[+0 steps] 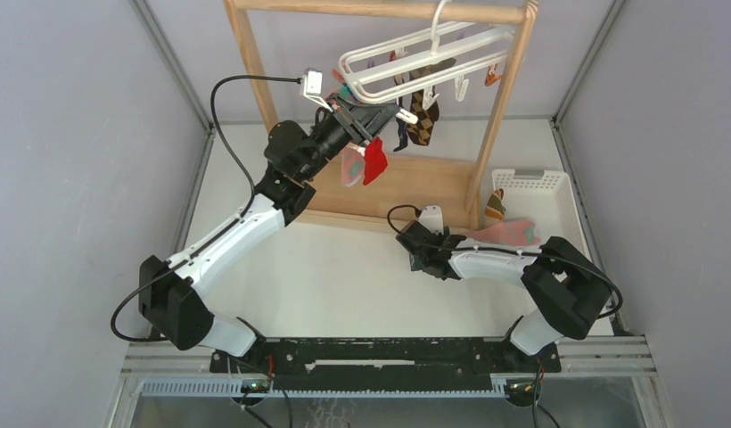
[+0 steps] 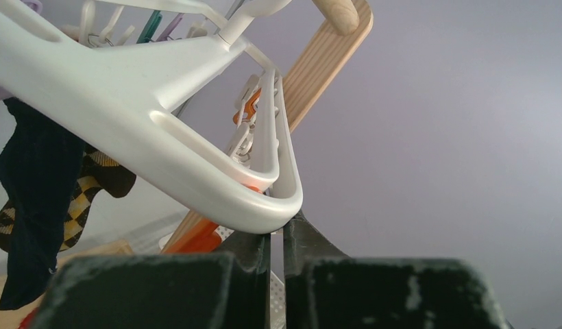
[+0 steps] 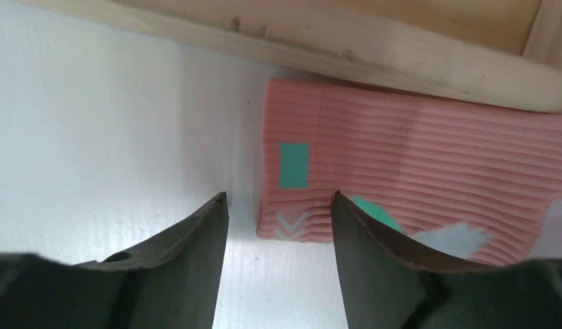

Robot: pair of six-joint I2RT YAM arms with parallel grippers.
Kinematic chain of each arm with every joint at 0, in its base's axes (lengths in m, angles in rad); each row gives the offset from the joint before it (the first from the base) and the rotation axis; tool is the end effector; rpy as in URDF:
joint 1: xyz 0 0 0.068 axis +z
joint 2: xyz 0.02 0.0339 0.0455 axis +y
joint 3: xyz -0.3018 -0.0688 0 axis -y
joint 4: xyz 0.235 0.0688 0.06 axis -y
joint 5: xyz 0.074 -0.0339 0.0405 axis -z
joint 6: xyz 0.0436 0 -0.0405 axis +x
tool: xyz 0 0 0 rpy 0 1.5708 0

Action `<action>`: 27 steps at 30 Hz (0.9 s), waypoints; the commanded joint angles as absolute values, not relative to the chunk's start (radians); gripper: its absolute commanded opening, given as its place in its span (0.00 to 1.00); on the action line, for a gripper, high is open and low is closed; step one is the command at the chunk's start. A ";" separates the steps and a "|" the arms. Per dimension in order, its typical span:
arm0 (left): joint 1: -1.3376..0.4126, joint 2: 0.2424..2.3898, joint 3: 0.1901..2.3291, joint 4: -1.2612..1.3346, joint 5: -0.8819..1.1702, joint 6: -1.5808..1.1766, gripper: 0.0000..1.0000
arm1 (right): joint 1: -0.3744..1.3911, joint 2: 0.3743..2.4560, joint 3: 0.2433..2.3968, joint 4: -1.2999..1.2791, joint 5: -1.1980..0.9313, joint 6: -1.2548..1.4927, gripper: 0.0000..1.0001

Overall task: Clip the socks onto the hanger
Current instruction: Pick up the sock at the center of the board.

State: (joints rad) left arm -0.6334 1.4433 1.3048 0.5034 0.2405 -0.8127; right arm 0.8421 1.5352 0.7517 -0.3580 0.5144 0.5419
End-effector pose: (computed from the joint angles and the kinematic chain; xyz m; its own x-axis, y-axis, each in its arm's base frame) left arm 0.2609 -0.2045 0.4814 -0.3499 -0.6180 -0.7040 0.7274 0.2943 -0.6199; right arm 0.1923 0.1832 0.1900 -0.7834 -0.2034 -0.5873 -0.1273 0.9774 -0.1686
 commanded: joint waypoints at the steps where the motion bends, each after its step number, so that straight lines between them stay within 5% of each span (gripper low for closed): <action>1: -0.643 1.428 1.295 0.485 0.331 -0.833 0.00 | 0.822 1.553 0.736 -0.298 0.489 0.578 0.60; 12: -0.644 1.428 1.294 0.485 0.330 -0.831 0.00 | 0.712 1.503 0.617 -0.204 0.351 0.599 0.00; 27: -0.640 1.431 1.298 0.489 0.332 -0.837 0.00 | 0.718 1.036 0.653 -0.335 0.216 0.480 0.00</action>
